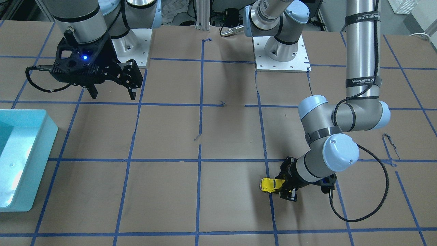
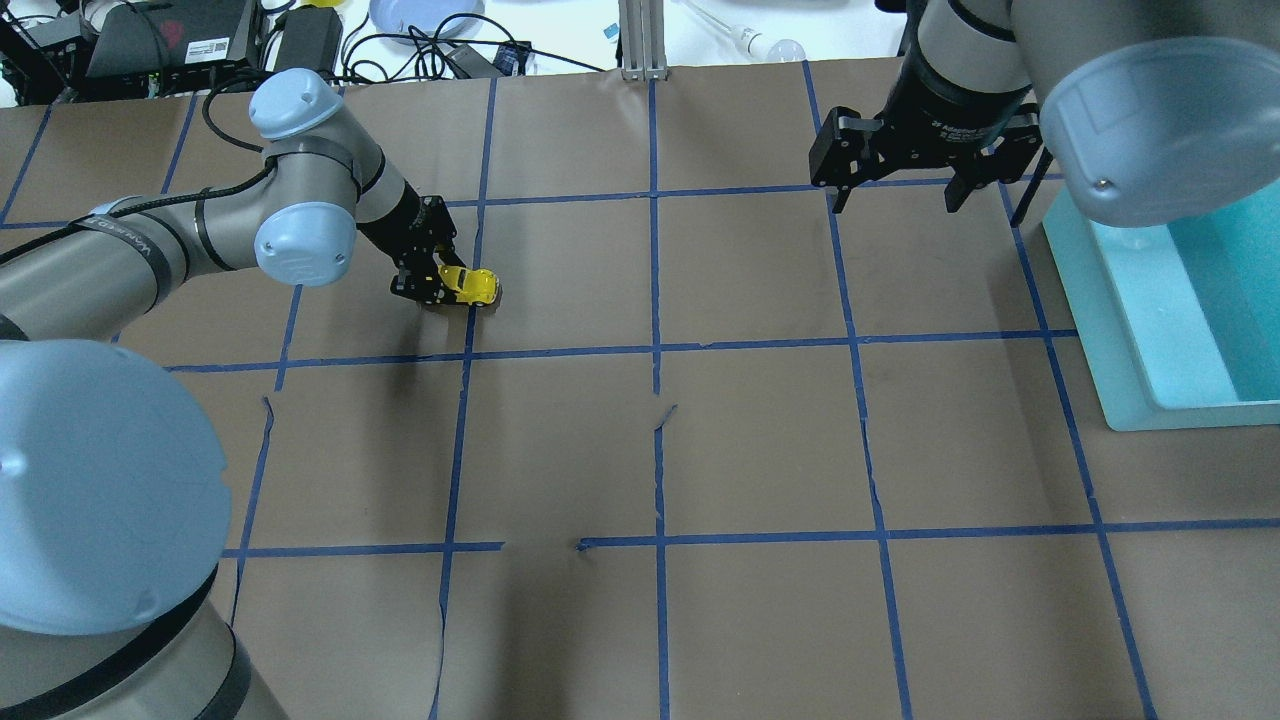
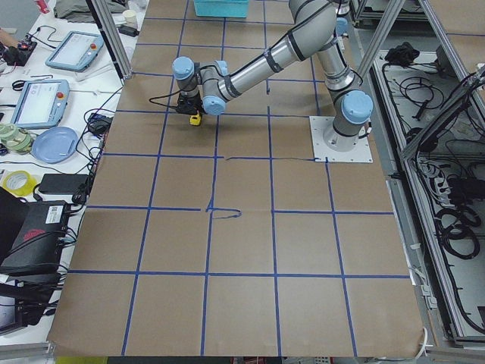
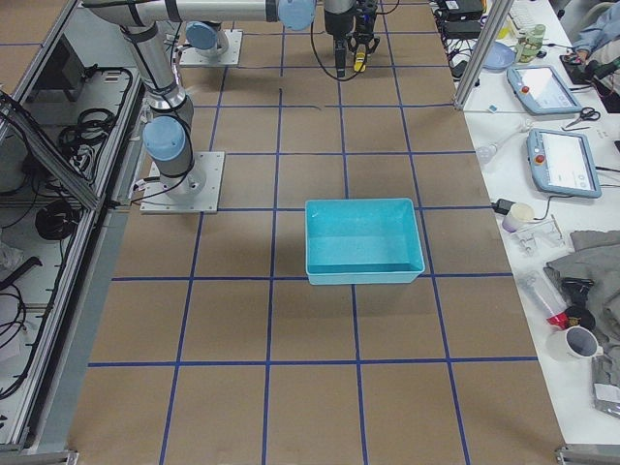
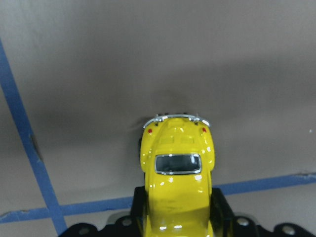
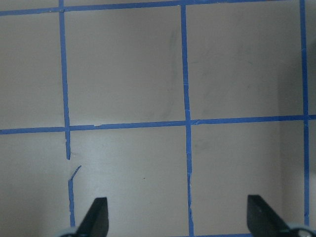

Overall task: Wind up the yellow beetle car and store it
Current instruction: 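Slide the pressed car back toward its starting spot with the left gripper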

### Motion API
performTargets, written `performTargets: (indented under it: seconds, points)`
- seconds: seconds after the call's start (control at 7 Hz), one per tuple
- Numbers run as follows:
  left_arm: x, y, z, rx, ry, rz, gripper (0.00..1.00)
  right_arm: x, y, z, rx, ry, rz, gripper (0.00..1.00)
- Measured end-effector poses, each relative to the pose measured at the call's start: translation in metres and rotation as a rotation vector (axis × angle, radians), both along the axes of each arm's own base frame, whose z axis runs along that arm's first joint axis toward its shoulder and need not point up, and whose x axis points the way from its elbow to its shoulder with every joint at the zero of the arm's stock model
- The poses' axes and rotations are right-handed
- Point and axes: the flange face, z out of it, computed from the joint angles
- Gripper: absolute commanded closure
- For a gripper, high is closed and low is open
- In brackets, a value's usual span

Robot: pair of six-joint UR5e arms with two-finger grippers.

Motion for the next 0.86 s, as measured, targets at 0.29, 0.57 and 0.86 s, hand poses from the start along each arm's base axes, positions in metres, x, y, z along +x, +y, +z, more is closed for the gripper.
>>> performTargets:
  seconds: [0.29, 0.57, 0.86]
  points:
    - [0.019, 0.000, -0.002, 0.002, 0.001, 0.003, 1.00, 0.000, 0.000, 0.000, 0.000, 0.000, 0.000, 0.00]
    - [0.043, -0.002, -0.001, -0.003, 0.002, 0.016, 1.00, 0.000, 0.000, 0.000, 0.000, 0.000, 0.000, 0.00]
    - [0.059, -0.004, -0.001, -0.007, 0.002, 0.033, 1.00, 0.000, 0.000, 0.000, 0.000, 0.000, 0.000, 0.00]
